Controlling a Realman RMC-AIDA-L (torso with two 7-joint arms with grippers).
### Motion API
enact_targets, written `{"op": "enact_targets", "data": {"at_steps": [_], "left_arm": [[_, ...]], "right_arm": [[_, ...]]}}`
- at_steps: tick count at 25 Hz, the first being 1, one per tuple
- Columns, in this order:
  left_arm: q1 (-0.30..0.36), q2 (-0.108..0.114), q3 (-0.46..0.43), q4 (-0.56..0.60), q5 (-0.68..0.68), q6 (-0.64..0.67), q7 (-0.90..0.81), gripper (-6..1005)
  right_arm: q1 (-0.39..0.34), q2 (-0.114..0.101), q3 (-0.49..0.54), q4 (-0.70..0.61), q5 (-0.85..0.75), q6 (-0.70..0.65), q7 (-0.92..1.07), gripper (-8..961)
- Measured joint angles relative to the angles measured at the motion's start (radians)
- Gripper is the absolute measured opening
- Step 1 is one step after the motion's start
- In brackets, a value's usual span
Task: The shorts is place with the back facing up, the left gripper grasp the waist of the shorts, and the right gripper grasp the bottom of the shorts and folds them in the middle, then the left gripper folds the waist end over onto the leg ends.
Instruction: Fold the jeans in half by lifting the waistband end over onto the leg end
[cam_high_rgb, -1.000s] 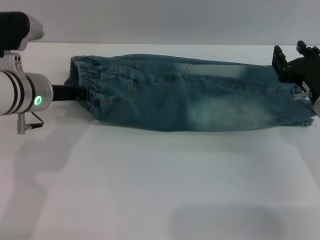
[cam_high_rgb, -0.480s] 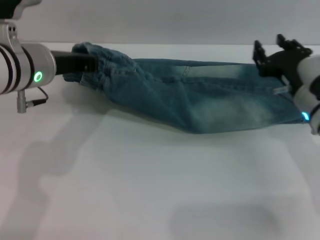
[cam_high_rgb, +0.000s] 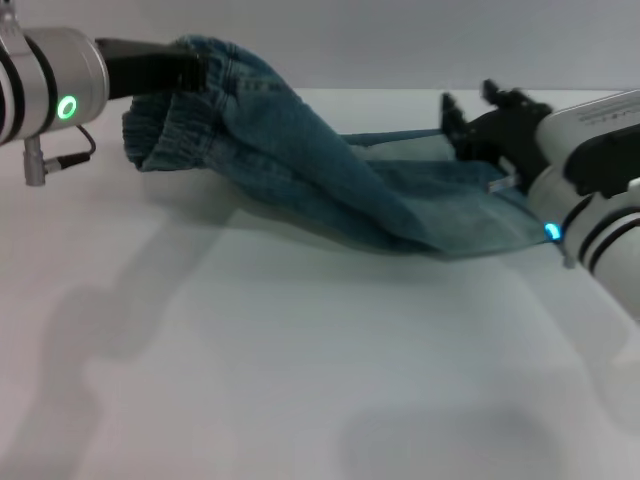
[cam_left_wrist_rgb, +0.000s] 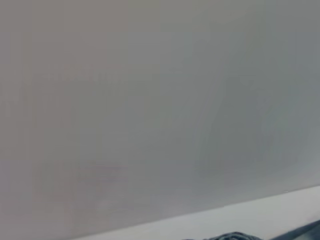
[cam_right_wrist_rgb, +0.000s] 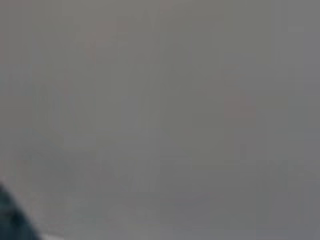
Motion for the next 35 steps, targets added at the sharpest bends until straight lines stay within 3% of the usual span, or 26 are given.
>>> {"op": "enact_targets", "data": {"at_steps": [11, 28, 32, 34, 35], "left_arm": [[0.019, 0.000, 0.001, -0.059, -0.007, -0.001, 0.004, 50], [0.059, 0.001, 0.015, -0.093, -0.057, 0.028, 0.037, 51], [0.065, 0.003, 0.015, -0.103, -0.058, 0.026, 0.045, 52], [0.069, 0.003, 0.015, -0.104, -0.058, 0.026, 0.045, 52], [0.074, 0.003, 0.014, -0.106, -0.058, 0.026, 0.046, 52]], "right_arm": [[0.178, 0.005, -0.213, 0.146, 0.000, 0.008, 0.253, 478], [0.302, 0.010, -0.388, 0.167, -0.001, 0.025, 0.417, 478], [0.256, 0.005, -0.367, 0.154, -0.007, -0.009, 0.415, 478], [0.208, -0.001, -0.328, 0.141, -0.022, -0.041, 0.410, 478], [0.143, -0.003, -0.251, 0.132, -0.068, -0.067, 0.403, 478]]}}
